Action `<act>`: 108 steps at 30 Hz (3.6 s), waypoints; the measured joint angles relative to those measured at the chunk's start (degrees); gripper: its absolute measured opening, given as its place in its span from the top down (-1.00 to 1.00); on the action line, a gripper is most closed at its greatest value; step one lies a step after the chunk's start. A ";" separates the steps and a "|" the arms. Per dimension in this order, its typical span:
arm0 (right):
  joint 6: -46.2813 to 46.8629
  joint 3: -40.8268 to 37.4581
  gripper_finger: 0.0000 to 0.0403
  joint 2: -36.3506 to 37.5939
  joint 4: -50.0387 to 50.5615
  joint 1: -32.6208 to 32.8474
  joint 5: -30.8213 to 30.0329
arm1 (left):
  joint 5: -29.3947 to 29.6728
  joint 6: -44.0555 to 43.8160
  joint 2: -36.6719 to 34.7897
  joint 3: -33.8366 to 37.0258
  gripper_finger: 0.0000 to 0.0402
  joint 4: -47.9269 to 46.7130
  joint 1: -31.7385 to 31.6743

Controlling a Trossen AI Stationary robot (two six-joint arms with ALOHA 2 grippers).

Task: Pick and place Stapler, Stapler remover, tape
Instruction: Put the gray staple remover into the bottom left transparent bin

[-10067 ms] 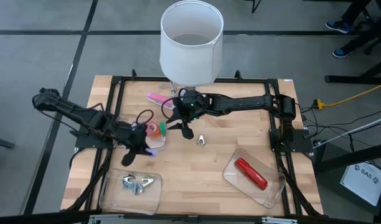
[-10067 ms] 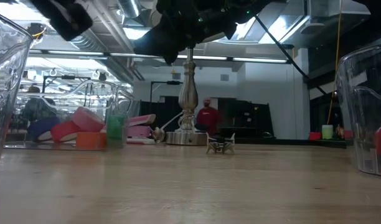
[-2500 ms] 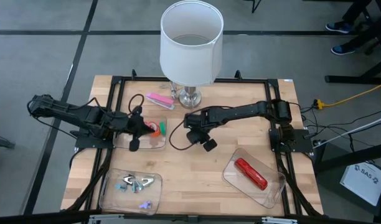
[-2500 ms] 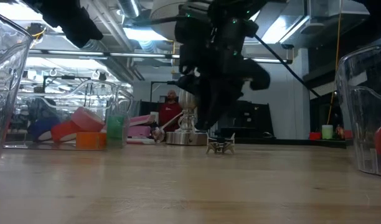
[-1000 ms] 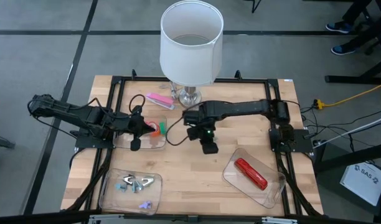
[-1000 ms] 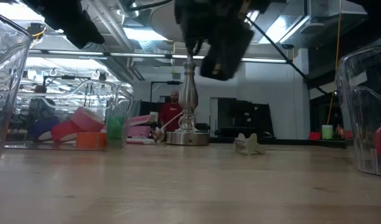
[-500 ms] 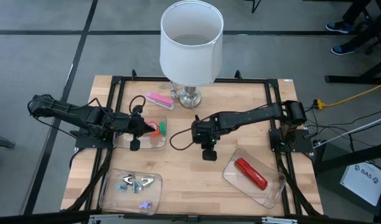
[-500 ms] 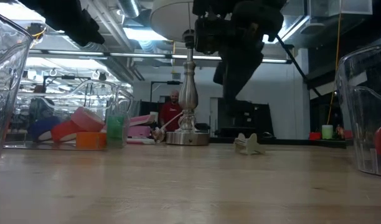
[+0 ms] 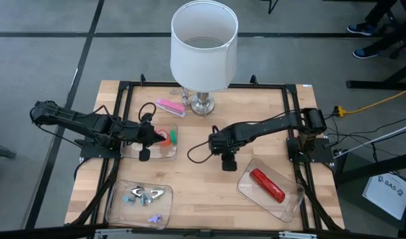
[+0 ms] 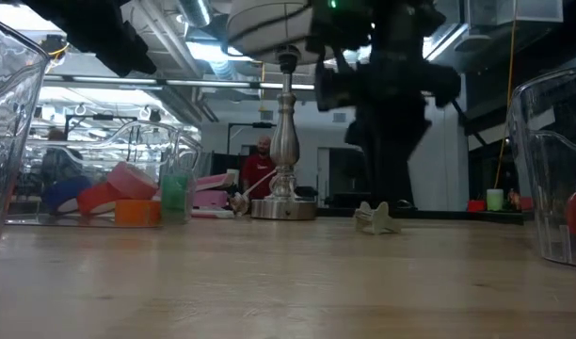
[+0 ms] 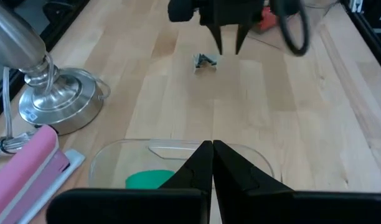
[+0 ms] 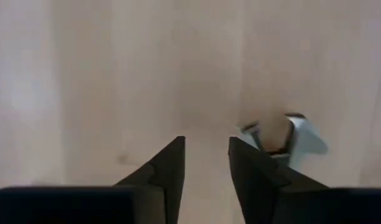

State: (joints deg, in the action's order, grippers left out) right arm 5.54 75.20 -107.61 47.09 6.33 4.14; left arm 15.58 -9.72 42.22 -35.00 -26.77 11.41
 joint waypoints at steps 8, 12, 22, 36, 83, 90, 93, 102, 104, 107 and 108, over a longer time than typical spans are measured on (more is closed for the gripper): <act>0.00 -5.43 0.35 0.00 -3.94 -0.04 -4.59 | 0.02 -0.01 0.00 0.02 0.99 -0.04 -0.02; -0.01 -5.01 0.35 0.00 -5.86 -0.04 -4.59 | 0.00 -0.01 0.00 0.02 0.98 -0.04 -0.02; -8.57 -0.57 0.35 2.45 8.53 -1.43 -8.86 | 0.43 0.87 0.00 0.02 0.99 -0.03 0.00; -29.05 -1.75 0.35 3.06 12.37 -4.57 -15.69 | 2.93 1.02 0.00 0.02 0.96 -0.02 -0.01; -55.52 -1.53 0.90 -3.55 4.58 -8.22 -16.17 | 7.32 -0.21 0.00 0.03 0.96 -0.02 -0.02; -38.73 -0.29 0.97 -3.59 1.57 -8.48 -9.30 | 7.32 -0.15 0.00 0.03 0.99 -0.02 -0.01; -32.22 0.74 0.98 -3.39 -0.72 -8.44 -6.90 | 7.32 -0.13 0.00 0.04 0.99 -0.04 -0.02; -17.12 4.95 1.00 -3.26 -11.48 -8.27 2.15 | 7.30 -0.02 0.00 0.04 0.94 -0.04 -0.01; -14.73 6.07 1.00 -3.20 -13.68 -8.17 2.09 | 7.30 -0.02 0.00 0.04 0.94 -0.02 -0.01; -11.97 7.62 1.00 -3.17 -15.75 -8.10 2.04 | 7.08 -0.03 0.00 0.04 0.94 -0.02 -0.02; -11.17 8.22 1.00 -3.17 -16.39 -8.03 1.89 | 6.98 -0.04 0.00 0.04 0.93 -0.02 0.01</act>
State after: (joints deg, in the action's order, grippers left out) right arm -5.63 83.41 -110.78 30.70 -1.70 6.02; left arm 22.56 -9.76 42.22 -34.96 -26.79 11.42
